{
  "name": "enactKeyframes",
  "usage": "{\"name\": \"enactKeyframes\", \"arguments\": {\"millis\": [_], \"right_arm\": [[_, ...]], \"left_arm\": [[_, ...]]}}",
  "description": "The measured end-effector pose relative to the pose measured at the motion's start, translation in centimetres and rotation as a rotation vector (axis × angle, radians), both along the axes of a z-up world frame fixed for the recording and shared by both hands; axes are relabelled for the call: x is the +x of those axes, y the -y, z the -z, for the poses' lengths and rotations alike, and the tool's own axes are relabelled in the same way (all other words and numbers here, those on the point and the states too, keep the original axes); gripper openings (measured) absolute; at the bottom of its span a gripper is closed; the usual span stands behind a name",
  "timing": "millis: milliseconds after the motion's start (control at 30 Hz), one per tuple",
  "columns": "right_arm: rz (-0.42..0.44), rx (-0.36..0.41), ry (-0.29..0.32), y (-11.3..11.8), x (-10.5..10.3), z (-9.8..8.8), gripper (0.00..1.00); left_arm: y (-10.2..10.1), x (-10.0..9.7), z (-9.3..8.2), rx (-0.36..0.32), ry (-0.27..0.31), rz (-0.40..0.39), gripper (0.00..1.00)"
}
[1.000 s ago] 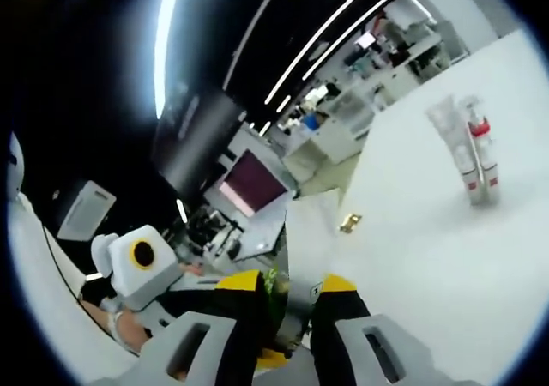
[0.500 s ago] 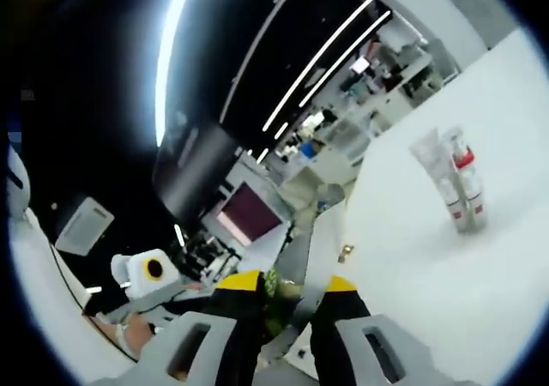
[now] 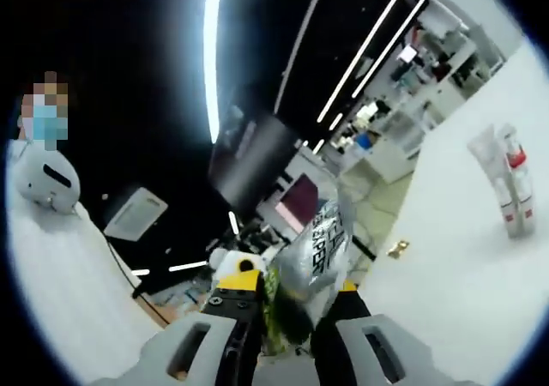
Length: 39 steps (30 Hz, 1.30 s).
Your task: Arrange the skincare products in the storage area until every visible bottle or jar stands upright without overlapping.
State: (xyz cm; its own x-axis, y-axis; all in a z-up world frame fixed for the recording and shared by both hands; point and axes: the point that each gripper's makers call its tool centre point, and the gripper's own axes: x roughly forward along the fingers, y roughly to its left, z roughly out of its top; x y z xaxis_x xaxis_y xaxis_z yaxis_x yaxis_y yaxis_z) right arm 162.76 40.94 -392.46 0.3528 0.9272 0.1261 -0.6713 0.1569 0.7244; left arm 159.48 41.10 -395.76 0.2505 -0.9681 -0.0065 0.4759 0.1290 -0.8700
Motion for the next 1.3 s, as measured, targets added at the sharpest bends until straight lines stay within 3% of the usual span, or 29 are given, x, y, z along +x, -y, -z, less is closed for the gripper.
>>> {"name": "enactKeyframes", "arguments": {"millis": [133,233,333,433,467,500,533,600,700,900,1000,1100,1300], "right_arm": [[-0.081,0.042,-0.004,-0.1,-1.3,-0.7,0.17],[-0.084,0.038,-0.015,-0.1,-1.2,-0.5,0.17],[-0.077,0.036,-0.018,-0.1,-0.9,-0.3,0.18],[-0.065,0.038,-0.029,-0.3,-0.9,-0.2,0.19],[-0.067,0.029,-0.027,-0.4,-0.9,0.1,0.15],[-0.069,0.020,-0.024,-0.5,-0.9,0.4,0.07],[-0.067,0.024,-0.035,-0.6,-0.9,0.6,0.06],[-0.062,0.030,-0.057,-0.8,-0.9,0.8,0.09],[-0.044,0.049,-0.085,-0.9,-0.6,0.8,0.09],[0.012,0.081,-0.110,-0.7,0.3,0.8,0.12],[0.032,0.099,-0.139,-0.7,0.5,1.3,0.16],[0.039,0.092,-0.158,-1.0,0.2,1.8,0.14],[0.041,0.080,-0.187,-1.4,-0.1,2.5,0.12]], "left_arm": [[0.3,-1.9,-1.3,-0.145,-0.099,0.088,0.25],[0.3,-1.7,-1.1,-0.177,-0.142,0.073,0.20],[-0.1,-1.6,-2.2,-0.277,-0.198,0.069,0.14],[-0.7,-1.4,-2.1,-0.290,-0.172,0.041,0.08],[-1.0,-0.6,-1.6,-0.262,-0.140,-0.015,0.00],[-1.3,0.2,-1.2,-0.234,-0.107,-0.070,0.00],[-1.3,-0.1,-1.3,-0.238,-0.108,-0.058,0.00],[-1.4,-0.7,-1.4,-0.244,-0.108,-0.033,0.00],[-1.6,-0.2,-1.2,-0.220,-0.074,-0.081,0.00],[-2.2,0.9,-1.6,-0.237,-0.042,-0.185,0.00],[-3.0,2.1,-1.9,-0.279,-0.052,-0.282,0.00],[-3.9,3.0,-1.5,-0.277,-0.058,-0.344,0.00],[-3.8,2.7,-0.7,-0.294,-0.105,-0.354,0.00]]}}
